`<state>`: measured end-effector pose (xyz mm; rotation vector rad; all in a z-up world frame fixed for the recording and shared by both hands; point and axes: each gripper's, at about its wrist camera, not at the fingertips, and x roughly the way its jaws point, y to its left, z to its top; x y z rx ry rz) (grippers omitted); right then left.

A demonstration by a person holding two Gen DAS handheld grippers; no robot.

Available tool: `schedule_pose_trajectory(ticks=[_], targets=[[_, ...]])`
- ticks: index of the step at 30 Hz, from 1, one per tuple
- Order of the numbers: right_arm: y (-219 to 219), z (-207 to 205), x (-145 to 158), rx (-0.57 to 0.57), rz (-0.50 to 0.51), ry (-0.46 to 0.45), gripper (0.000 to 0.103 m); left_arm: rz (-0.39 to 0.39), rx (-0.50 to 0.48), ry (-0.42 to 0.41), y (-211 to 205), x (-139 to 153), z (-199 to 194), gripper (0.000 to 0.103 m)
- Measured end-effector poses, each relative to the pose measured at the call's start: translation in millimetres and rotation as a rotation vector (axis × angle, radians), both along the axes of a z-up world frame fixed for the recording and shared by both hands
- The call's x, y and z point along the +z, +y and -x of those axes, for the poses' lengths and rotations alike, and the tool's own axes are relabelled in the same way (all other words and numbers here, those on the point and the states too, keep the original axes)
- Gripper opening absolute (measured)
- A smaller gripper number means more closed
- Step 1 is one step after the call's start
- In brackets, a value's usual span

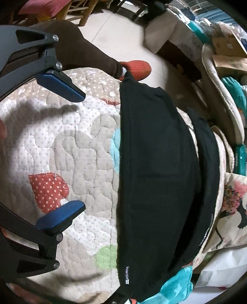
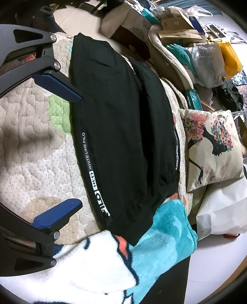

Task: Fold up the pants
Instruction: 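Move both grippers toward the waistband of the black shorts, then grasp the waistband edge of the black shorts with both grippers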

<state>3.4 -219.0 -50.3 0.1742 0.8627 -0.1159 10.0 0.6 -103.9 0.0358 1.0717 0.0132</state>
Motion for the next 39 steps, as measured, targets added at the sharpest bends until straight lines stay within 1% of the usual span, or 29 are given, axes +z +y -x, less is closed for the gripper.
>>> schedule_pose_trajectory(ticks=[2, 4, 7, 9, 15, 18, 20, 23, 25, 27, 29, 30, 32, 34, 36, 38, 39], targets=[[0, 0, 0, 0.001, 0.0, -0.002, 0.103, -0.013, -0.005, -0.014, -3, 0, 2, 0.103], [0, 0, 0, 0.003, 0.003, -0.004, 0.103, -0.007, 0.001, -0.015, -2, -2, 2, 0.103], [0, 0, 1, 0.007, 0.009, -0.007, 0.103, 0.074, 0.042, 0.006, 7, -6, 2, 0.103], [1, 0, 2, 0.008, 0.013, -0.013, 0.103, 0.108, 0.046, 0.023, 12, -6, 0, 0.103], [5, 4, 7, 0.021, 0.019, -0.039, 0.103, 0.099, 0.03, 0.024, 9, -6, 4, 0.103], [6, 6, 10, 0.025, 0.012, -0.063, 0.103, 0.11, -0.012, 0.057, 11, 0, 0, 0.102], [2, 7, 14, 0.022, -0.008, -0.075, 0.103, 0.141, -0.036, 0.045, 14, 12, -3, 0.084], [-9, 2, 24, 0.022, -0.098, -0.082, 0.103, 0.217, -0.052, 0.007, 26, 38, -12, 0.074], [-17, -4, 32, 0.027, -0.157, -0.084, 0.103, 0.241, -0.045, -0.04, 35, 57, -17, 0.074], [-23, -12, 43, 0.035, -0.172, -0.075, 0.103, 0.234, -0.038, -0.077, 40, 71, -23, 0.074], [-27, -17, 54, 0.035, -0.165, -0.071, 0.103, 0.213, -0.044, -0.085, 42, 82, -30, 0.074], [-29, -21, 61, 0.034, -0.16, -0.069, 0.103, 0.195, -0.057, -0.072, 42, 90, -34, 0.074], [-33, -26, 76, 0.039, -0.137, -0.079, 0.103, 0.179, -0.074, -0.055, 45, 105, -40, 0.074], [-37, -33, 100, 0.057, -0.079, -0.124, 0.103, 0.185, -0.081, -0.078, 52, 125, -44, 0.074], [-40, -38, 125, 0.073, -0.019, -0.184, 0.103, 0.183, -0.081, -0.151, 63, 162, -49, 0.074], [-42, -42, 162, 0.087, 0.078, -0.287, 0.103, 0.148, -0.077, -0.256, 73, 206, -57, 0.074], [-43, -43, 177, 0.088, 0.119, -0.329, 0.103, 0.131, -0.075, -0.295, 75, 222, -60, 0.074]])
